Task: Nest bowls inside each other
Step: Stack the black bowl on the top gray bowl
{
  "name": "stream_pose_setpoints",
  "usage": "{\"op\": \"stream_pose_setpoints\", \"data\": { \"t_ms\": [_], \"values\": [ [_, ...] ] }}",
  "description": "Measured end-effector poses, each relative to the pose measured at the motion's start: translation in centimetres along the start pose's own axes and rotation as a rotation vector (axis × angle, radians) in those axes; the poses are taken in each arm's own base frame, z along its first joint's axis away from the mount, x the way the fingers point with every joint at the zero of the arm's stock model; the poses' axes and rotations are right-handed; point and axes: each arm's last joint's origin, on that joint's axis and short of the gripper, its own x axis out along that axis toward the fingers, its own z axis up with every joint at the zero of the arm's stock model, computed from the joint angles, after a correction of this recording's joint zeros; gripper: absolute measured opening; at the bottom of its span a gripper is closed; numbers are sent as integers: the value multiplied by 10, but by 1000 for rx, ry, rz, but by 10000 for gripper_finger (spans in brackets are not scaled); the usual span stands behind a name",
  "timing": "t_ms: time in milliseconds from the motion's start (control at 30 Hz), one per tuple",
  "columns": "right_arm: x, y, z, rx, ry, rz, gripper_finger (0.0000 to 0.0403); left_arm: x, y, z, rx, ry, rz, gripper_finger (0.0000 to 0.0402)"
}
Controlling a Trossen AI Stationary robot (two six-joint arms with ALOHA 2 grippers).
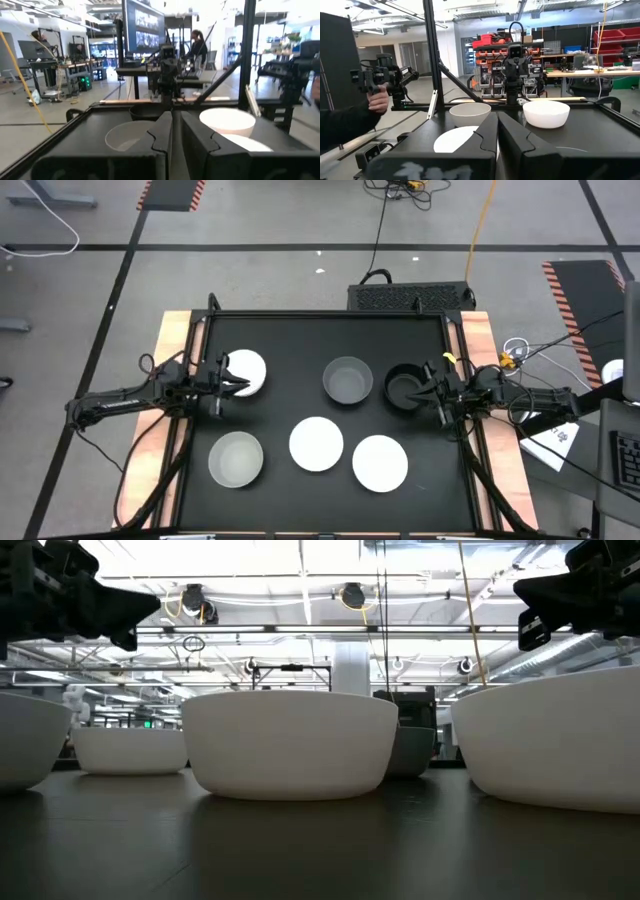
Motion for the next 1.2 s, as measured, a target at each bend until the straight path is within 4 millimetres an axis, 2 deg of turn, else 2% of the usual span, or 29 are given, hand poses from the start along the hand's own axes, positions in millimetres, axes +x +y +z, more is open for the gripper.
{"op": "stream_pose_setpoints", "data": {
  "t_ms": [367, 500, 700, 800, 867, 1000, 1100, 1200],
  "values": [
    [-1, 2, 15, -15, -156, 19, 4, -2, -1, 21, 112, -211, 11, 42],
    [-3, 4, 25, -18, -258, 35, 4, -3, 0, 25, 130, -251, 41, 42],
    [-6, 5, 33, -119, -341, 25, 4, -3, 0, 23, 119, -233, 48, 42],
    [-4, 1, 31, -108, -311, -62, 4, -3, 1, 23, 180, -228, 62, 42],
    [-1, -3, 23, -77, -217, -136, 9, -2, 1, 21, 198, -212, 71, 42],
    [-1, -7, 39, -44, -142, -274, 36, -2, 1, 22, 206, -214, 91, 42],
    [-1, -9, 44, -52, -39, -323, 61, -2, 2, 22, 233, -213, 103, 42],
    [-3, -11, 48, -51, 40, -395, 82, -2, 7, 31, 222, -116, 237, 42]
  ]
}}
